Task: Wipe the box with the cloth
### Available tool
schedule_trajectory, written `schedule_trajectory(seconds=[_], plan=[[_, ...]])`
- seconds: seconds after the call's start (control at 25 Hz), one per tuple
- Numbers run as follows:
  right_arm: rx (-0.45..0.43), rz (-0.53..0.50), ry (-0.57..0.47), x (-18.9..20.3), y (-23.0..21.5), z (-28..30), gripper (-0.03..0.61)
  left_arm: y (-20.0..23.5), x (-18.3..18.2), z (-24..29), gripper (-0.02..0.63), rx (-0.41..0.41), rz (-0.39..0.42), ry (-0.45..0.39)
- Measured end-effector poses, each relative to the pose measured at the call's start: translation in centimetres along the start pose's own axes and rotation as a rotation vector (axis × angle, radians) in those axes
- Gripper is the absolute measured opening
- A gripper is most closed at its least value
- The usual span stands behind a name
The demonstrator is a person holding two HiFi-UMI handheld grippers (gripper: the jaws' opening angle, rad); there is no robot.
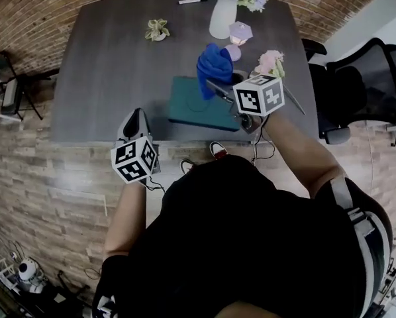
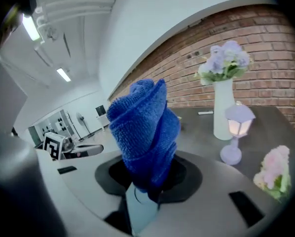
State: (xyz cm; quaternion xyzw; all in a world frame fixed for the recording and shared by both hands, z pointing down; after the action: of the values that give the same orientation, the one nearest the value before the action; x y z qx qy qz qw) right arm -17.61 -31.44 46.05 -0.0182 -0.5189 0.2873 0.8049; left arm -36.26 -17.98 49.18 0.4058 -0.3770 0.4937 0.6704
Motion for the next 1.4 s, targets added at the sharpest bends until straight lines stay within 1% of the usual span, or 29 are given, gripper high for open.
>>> schedule_trajectory(seconds=[0.12,0.28,0.32,0.4,0.52,0.6,0.72,0.88,1.04,1.16,1.28,1.4], plan=[[-0.086,-0.037,0.004,-1.9,2.4,4.5,0.112,3.4,-0.2,-2.4,0.017,-0.102,-0.021,-0.018],[-0.158,-0.1,0.03,-2.8,4.9,10.3,0.112,7.7,0.0,-6.4,0.017,-0.236,-0.055,-0.03],[-0.164,-0.101,0.04,-2.8,5.1,11.6,0.112,8.6,0.1,-7.3,0.017,-0.26,-0.062,-0.03],[-0.149,-0.091,0.061,-2.2,4.8,13.0,0.112,9.6,0.4,-8.4,0.017,-0.283,-0.067,-0.029],[-0.106,-0.085,0.099,-0.8,3.4,13.1,0.112,10.1,0.6,-8.5,0.017,-0.284,-0.075,-0.028],[-0.083,-0.08,0.111,-0.1,2.2,12.1,0.112,9.8,0.7,-7.2,0.017,-0.253,-0.077,-0.015],[-0.019,-0.034,0.103,0.5,-0.4,9.2,0.114,7.8,0.8,-4.0,0.017,-0.153,-0.052,0.024],[0.117,0.037,0.079,2.3,-4.9,3.8,0.114,4.0,0.4,0.4,0.017,-0.003,-0.006,0.052],[0.246,0.142,0.039,4.9,-9.4,-2.7,0.114,-0.4,0.0,4.2,0.017,0.124,0.042,0.068],[0.349,0.213,0.011,6.5,-11.5,-7.7,0.114,-3.5,0.0,5.7,0.017,0.204,0.047,0.077],[0.398,0.22,0.007,7.0,-11.8,-10.3,0.114,-5.2,0.3,6.1,0.017,0.25,0.014,0.089],[0.397,0.174,0.035,6.7,-10.6,-10.5,0.114,-5.2,1.0,5.8,0.017,0.24,0.015,0.103]])
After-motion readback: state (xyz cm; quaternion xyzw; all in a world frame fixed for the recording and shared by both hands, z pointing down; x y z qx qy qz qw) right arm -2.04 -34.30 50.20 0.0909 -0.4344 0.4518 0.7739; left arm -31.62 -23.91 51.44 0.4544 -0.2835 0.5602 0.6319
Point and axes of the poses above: the fingertips, and each gripper's own axes: z forward along the fingers, y to its left, x out of its underside, the point moved 1 cm from there along -z, backward along the fingers, and after that the axes turned 1 degree about -x, right-handed, at the moved point
